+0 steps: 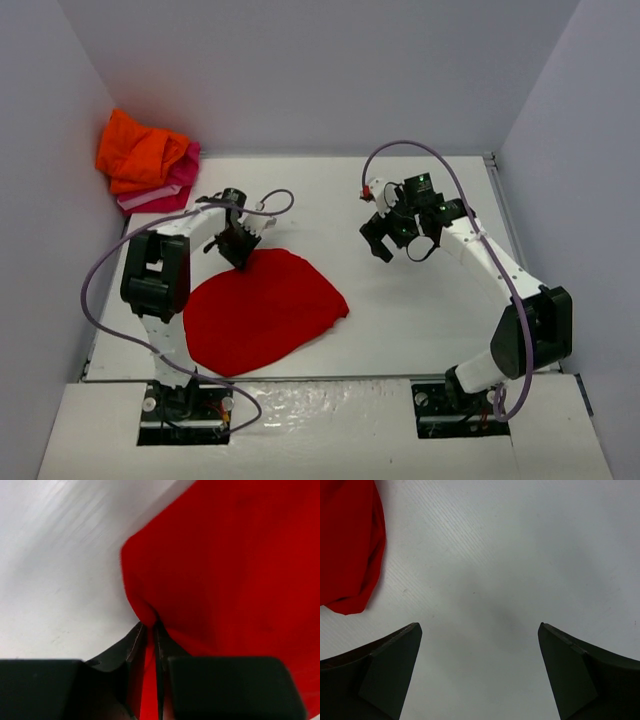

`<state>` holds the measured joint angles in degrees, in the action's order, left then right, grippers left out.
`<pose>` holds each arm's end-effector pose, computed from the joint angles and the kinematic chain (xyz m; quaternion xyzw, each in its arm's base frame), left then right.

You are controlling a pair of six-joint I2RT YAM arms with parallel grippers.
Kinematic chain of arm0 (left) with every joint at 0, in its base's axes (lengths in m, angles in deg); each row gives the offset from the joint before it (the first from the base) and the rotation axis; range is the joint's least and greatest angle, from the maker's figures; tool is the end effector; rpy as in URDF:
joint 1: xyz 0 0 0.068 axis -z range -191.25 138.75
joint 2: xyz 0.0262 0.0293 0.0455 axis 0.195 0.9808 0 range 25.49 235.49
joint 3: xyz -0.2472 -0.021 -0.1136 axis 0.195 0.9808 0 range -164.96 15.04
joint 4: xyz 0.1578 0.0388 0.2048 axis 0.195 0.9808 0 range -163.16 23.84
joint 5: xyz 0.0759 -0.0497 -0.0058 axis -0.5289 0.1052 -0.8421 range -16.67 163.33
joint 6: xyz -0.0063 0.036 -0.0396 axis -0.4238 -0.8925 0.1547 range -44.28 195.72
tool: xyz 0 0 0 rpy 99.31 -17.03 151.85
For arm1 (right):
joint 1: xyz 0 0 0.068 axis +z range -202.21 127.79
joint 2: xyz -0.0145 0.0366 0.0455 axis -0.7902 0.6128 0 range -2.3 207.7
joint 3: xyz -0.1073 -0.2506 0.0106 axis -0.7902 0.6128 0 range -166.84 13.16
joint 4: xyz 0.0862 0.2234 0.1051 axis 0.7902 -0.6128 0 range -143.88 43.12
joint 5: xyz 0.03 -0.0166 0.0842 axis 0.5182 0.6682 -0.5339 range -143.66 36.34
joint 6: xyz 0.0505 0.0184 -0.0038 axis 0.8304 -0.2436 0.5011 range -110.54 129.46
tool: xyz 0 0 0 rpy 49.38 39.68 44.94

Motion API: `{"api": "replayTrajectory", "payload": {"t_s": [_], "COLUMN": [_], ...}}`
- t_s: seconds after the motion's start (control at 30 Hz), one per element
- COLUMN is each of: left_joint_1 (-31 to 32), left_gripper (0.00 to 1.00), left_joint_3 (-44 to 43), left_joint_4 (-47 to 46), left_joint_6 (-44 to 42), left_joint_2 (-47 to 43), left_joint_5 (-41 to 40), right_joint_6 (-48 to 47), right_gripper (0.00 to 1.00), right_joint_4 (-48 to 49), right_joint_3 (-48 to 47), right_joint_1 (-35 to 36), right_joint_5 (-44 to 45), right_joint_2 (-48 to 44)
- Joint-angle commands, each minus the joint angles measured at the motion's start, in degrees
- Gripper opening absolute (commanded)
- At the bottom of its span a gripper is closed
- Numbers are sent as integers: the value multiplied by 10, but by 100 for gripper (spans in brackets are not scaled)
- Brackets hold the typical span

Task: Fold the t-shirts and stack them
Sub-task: Flatten out the tshirt

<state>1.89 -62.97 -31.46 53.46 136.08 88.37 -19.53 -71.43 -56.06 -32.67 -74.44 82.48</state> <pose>0.3689 -0.0957 0.1750 0.3156 0.9302 -0.1185 0.1454 0.3070 0.1223 0.2994 -0.4358 0.7819 0.1288 0.4268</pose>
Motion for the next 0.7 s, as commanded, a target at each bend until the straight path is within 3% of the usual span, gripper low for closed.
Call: {"api": "replayTrajectory", "payload": {"t_s": [0.0,0.17,0.37,0.53,0.6,0.67], "left_joint_1": [59,104,180,194,188,169], "left_gripper": [0,0,0,1,15,42], "left_joint_3": [-36,-131,-397,-590,-613,-610], "left_joint_4": [43,79,135,137,133,115], "left_joint_6": [-22,-32,-36,9,25,34], "left_joint_2": [-1,74,194,238,230,189], "left_joint_5": [-20,-37,-46,-70,-84,-103], "right_joint_6": [-2,3,5,-3,-6,-15], "right_gripper": [100,100,100,100,100,100], "right_joint_4": [6,6,5,5,5,5], "right_joint_3": [10,-4,-9,-2,-4,-7], "right_joint_1": [5,16,41,49,53,53], "right_joint_5": [10,23,55,64,74,82], "right_joint_2": [-24,-4,15,21,23,25]}}
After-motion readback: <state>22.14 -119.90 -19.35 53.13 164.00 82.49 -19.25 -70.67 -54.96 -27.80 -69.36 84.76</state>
